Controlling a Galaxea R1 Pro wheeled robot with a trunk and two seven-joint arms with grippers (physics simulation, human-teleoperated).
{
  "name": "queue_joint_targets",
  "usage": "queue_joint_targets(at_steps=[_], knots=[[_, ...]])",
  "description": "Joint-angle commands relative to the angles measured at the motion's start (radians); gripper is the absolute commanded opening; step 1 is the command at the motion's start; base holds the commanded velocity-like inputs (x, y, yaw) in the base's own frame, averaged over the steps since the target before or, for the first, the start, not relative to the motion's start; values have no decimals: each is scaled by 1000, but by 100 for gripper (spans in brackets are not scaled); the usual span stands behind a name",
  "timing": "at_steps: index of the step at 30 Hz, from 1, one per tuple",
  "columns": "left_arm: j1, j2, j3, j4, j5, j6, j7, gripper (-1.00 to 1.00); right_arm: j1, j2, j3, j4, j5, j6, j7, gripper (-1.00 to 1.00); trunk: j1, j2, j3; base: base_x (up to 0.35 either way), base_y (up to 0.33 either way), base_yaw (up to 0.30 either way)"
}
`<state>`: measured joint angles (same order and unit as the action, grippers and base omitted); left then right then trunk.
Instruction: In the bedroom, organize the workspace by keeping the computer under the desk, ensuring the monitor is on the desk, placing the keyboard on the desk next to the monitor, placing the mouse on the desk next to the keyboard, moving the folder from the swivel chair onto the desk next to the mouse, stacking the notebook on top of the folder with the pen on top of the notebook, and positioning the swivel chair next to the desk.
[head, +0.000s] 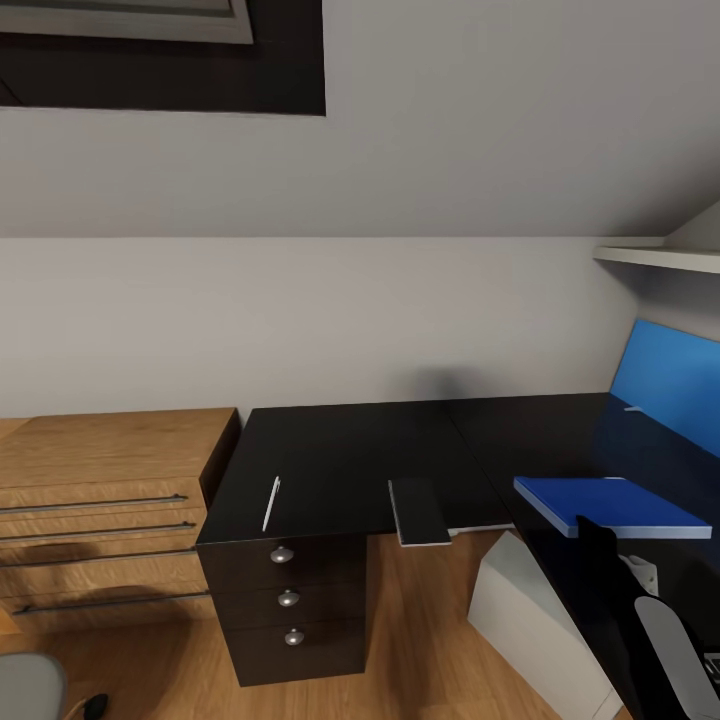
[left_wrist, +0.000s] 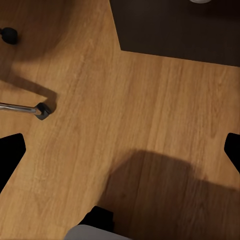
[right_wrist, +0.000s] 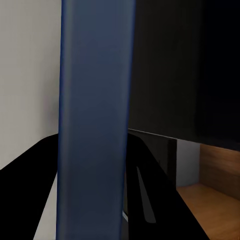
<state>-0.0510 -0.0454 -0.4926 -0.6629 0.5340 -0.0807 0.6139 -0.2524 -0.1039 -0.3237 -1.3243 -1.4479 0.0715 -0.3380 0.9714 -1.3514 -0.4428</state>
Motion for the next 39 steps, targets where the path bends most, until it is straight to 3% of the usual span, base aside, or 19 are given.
queue_joint_targets(at_steps=[1, 6, 7, 19, 23, 32, 35, 39], knots=[[-1, 1, -6, 0, 11, -8, 6, 100, -1, 0, -2, -2, -3, 5, -6, -100, 0, -1, -1, 0, 0, 0], [-1, 1, -6, 0, 11, -8, 6, 100, -1, 1, -1, -4, -3, 5, -6, -100, 0, -1, -1, 0, 0, 0], [-1, 1, -6, 0, 11, -8, 6, 100, -1, 1, -1, -4, -3, 5, -6, 100, 0, -1, -1, 0, 0, 0], [-1, 0, -6, 0, 11, -10, 7, 100, -1, 1, -1, -4, -3, 5, -6, 100, 0, -1, -1, 0, 0, 0], [-1, -1, -6, 1, 11, -9, 7, 100, -1, 1, -1, -4, -3, 5, -6, 100, -15, 27, 11, 0, 0, 0], [-1, 0, -6, 1, 12, -9, 6, 100, -1, 3, -1, -34, -4, 6, 3, 100, -15, 27, 11, 0, 0, 0], [-1, 0, -6, 2, 12, -9, 6, 100, 0, 13, 3, -131, -12, 19, 4, 100, -15, 27, 11, 0, 0, 2], [-1, -1, -6, 2, 13, -8, 6, 100, 1, 56, 28, -143, -10, 24, 2, 100, -15, 27, 13, 0, 0, 127]])
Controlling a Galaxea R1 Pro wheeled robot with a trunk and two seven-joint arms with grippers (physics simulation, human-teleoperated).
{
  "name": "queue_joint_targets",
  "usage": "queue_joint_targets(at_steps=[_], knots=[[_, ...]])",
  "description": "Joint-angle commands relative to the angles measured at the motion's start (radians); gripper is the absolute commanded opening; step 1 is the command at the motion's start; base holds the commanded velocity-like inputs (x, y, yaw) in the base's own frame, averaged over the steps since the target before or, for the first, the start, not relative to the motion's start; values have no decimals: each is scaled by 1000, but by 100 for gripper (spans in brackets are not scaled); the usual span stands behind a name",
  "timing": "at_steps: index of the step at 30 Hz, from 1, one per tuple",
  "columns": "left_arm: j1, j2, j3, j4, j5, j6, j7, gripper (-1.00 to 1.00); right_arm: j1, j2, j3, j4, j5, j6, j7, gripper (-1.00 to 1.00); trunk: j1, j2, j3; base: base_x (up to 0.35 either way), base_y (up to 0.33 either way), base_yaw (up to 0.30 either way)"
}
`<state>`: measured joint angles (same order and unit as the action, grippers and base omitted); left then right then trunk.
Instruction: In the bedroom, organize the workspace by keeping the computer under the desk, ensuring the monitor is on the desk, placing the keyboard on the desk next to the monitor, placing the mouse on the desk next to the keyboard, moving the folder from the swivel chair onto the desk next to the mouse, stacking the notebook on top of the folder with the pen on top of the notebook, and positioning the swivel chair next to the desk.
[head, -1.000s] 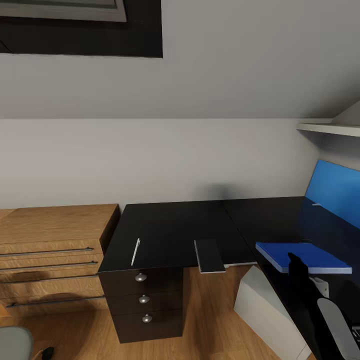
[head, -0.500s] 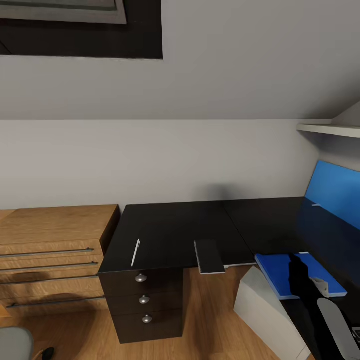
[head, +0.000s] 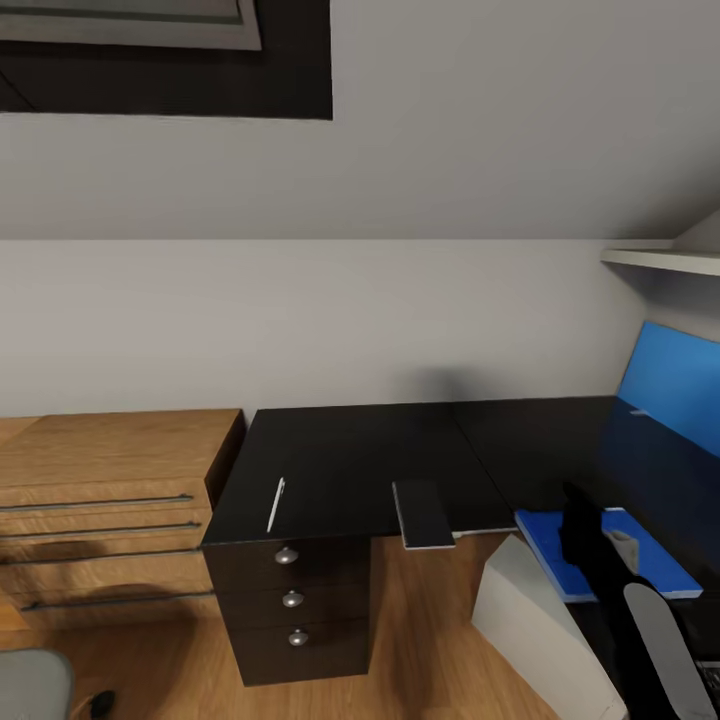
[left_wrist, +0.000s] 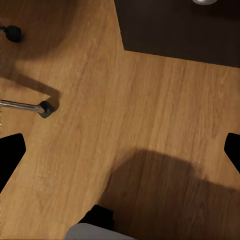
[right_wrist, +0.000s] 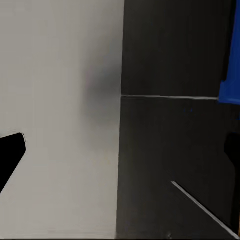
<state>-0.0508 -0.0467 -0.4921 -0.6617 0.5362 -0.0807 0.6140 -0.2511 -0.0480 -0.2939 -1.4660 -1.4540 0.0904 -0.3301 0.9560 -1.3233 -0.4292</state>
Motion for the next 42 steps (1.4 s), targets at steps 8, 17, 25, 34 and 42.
queue_joint_targets(at_steps=[8, 17, 25, 34, 42], knots=[[-1, 1, -6, 1, 11, -8, 6, 100, 0, 32, 127, 20, 2, 0, -12, 100, 0, -1, 5, 0, 0, 219], [-1, 1, -8, 1, 11, -8, 6, 100, 0, 30, 201, 37, 5, -1, -12, 100, 0, -1, 9, 0, 0, 158], [-1, 1, -8, 1, 10, -9, 6, 100, 0, 30, 202, 37, 6, -1, -12, 100, 0, -1, 9, 0, 0, 8], [-1, 1, -9, 1, 7, -10, 6, 100, 0, 28, 202, 38, 5, 0, -10, 100, 0, -1, 9, -12, 11, 0], [-1, 1, -9, 1, 7, -10, 4, 100, 0, 24, 201, 38, 6, 1, -6, 100, 0, -1, 9, -203, 176, 0]])
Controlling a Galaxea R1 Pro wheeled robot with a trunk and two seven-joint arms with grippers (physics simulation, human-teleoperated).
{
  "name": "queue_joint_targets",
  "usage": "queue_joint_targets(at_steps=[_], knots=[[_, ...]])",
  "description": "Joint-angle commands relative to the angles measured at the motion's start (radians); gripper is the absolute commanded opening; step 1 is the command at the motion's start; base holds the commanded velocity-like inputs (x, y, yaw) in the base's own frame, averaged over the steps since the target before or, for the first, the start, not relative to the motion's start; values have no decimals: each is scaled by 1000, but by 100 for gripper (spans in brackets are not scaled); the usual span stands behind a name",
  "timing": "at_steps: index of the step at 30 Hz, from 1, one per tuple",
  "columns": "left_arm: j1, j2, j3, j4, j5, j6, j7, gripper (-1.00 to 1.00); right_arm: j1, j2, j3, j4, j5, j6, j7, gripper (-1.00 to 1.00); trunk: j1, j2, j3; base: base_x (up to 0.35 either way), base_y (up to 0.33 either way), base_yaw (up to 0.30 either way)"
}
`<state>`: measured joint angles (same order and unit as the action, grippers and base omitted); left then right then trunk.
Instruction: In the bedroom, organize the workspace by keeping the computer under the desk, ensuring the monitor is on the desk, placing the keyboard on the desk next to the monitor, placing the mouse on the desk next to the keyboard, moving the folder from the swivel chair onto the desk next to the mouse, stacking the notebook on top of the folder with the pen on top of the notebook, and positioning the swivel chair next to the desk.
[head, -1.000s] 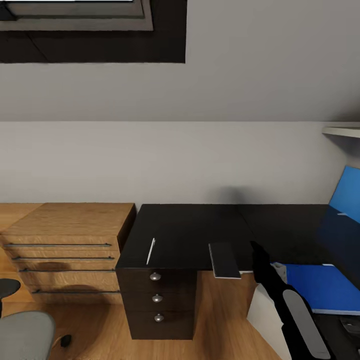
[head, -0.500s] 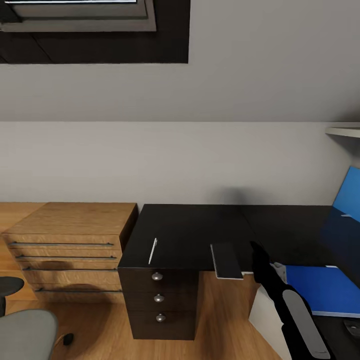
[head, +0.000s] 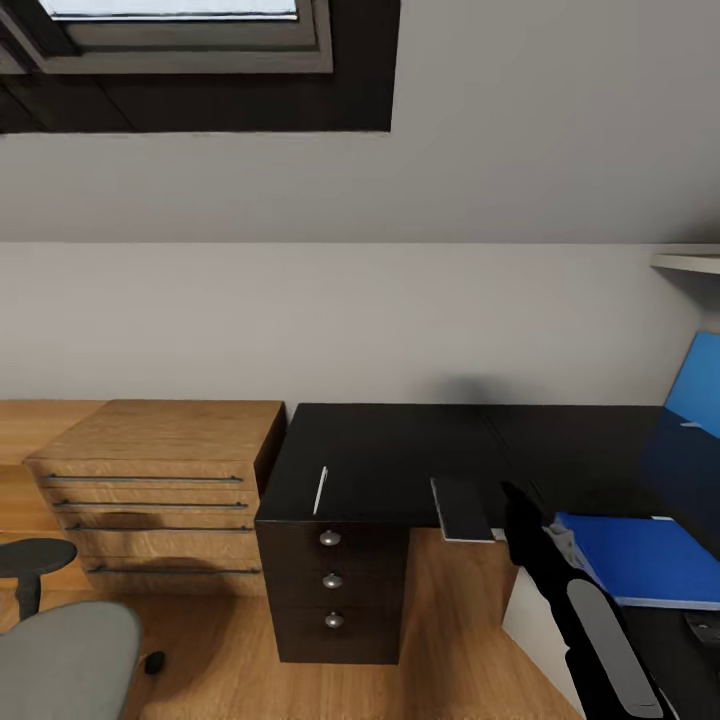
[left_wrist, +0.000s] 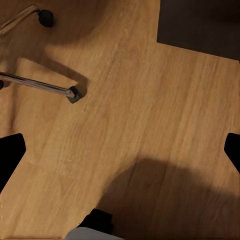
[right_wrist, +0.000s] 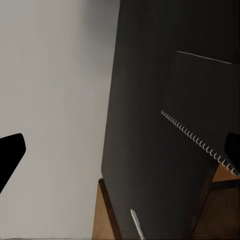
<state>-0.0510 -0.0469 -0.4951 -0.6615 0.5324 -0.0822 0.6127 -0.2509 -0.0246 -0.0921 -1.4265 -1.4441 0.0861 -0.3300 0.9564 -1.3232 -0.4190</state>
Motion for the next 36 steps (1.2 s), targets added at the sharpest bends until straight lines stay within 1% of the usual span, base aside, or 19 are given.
queue_joint_targets(at_steps=[1, 8, 10, 13, 36], knots=[[-1, 1, -6, 0, 11, -8, 6, 100, -1, 0, -1, -2, -4, 5, -5, 100, 0, -1, -1, -189, 150, 0], [-1, -1, -6, -5, 12, -8, 6, 100, -1, 0, -3, 0, -7, 5, -3, 100, 0, -1, -1, -51, 39, 0], [-1, -1, -8, -25, 12, -8, 7, 100, -1, 1, -4, 0, -9, 4, -3, 100, 0, -1, -1, -7, 5, 0], [-1, 0, -7, -58, 12, -8, 8, 100, -1, 3, -5, 5, -12, 6, -3, 100, 11, -22, -11, -1, 1, 0], [-1, -1, -8, -63, 12, -8, 12, 100, 1, 2, -5, 10, -12, 7, -4, 100, 99, -183, -83, 0, 0, 0]])
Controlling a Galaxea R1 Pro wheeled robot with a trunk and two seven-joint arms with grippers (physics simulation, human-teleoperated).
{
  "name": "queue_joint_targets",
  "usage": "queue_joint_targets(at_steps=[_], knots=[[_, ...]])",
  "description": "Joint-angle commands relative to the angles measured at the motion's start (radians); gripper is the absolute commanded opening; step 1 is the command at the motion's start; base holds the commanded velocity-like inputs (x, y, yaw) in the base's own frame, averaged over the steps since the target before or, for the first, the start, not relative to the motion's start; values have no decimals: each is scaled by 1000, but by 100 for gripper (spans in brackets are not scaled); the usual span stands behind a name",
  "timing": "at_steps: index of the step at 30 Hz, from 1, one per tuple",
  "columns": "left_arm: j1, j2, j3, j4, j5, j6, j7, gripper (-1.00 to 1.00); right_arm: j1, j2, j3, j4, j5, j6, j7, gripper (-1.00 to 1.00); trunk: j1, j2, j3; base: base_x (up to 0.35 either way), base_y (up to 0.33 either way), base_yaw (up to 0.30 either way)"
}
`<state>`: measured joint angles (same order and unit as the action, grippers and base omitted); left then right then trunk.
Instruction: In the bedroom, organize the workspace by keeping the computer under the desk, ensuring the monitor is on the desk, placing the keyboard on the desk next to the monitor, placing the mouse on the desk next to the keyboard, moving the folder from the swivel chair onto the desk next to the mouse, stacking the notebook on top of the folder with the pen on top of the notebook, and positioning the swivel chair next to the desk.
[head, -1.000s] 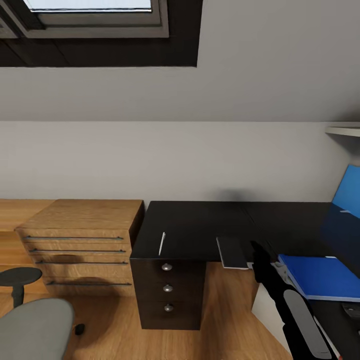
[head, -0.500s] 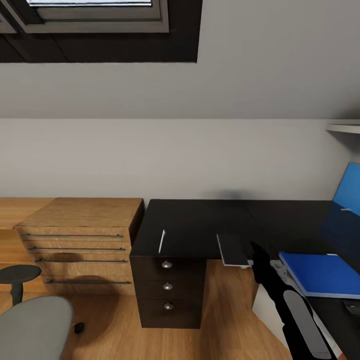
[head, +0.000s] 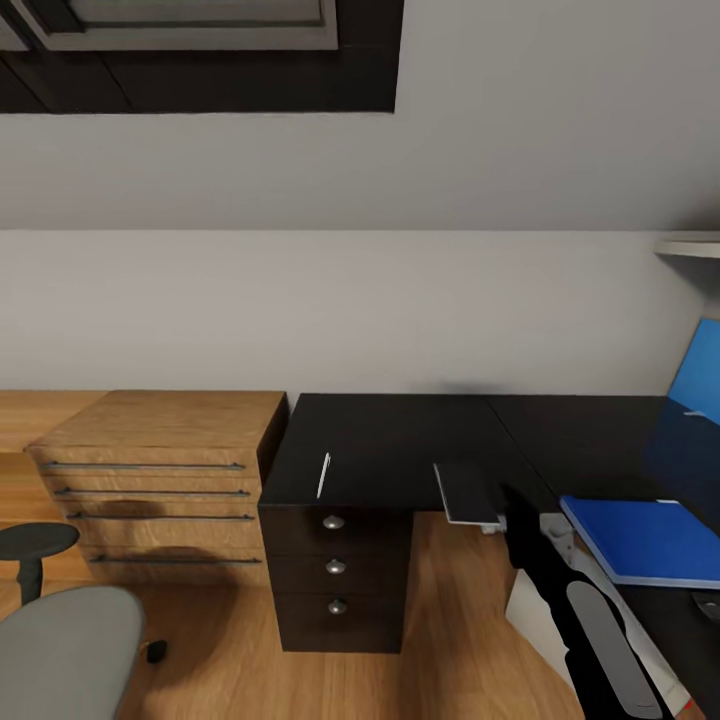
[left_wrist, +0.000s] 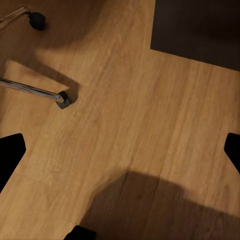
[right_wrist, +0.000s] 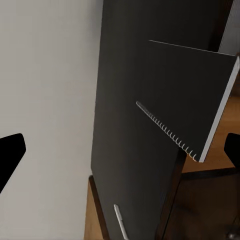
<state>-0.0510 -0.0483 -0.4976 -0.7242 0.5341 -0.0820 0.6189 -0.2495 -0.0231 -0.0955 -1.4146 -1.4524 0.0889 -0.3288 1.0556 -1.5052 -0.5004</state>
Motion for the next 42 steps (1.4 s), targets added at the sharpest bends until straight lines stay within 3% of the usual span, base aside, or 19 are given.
queue_joint_targets(at_steps=[1, 23, 27, 30, 32, 33, 36, 42], knots=[[-1, 1, -6, 0, 10, -9, 5, 100, -1, 0, -1, 1, -4, 5, -6, 100, 4, -8, -4, 0, 0, 0], [-1, 1, -6, -1, 10, -8, 3, 100, -1, 1, -10, 89, -5, 5, 0, 100, 88, -162, -73, 0, 0, 0], [-1, 4, -4, -116, 12, 8, -2, 100, -1, 2, -10, 118, -6, 5, 0, 100, 104, -190, -86, 0, 0, 0], [-1, 9, -4, -309, 16, 143, 2, 100, -1, 2, -7, 121, -6, 5, 9, 100, 115, -211, -95, 0, 0, 0], [-1, 12, 20, -528, 23, 412, 5, 100, -1, 4, -3, 121, -5, 4, 78, 100, 123, -225, -101, 0, 0, 0], [-1, 11, 33, -584, 25, 468, 5, 100, -1, 4, -2, 121, -5, 3, 95, 100, 127, -232, -105, 0, 0, 0], [-1, 9, 57, -688, 30, 562, 5, 100, -1, 5, -1, 121, -3, 4, 121, 100, 130, -239, -108, 0, 0, 0], [-1, 14, 69, -712, 32, 590, 0, 100, -1, 5, -1, 117, -2, 4, 130, 100, 130, -239, -108, 0, 0, 0]])
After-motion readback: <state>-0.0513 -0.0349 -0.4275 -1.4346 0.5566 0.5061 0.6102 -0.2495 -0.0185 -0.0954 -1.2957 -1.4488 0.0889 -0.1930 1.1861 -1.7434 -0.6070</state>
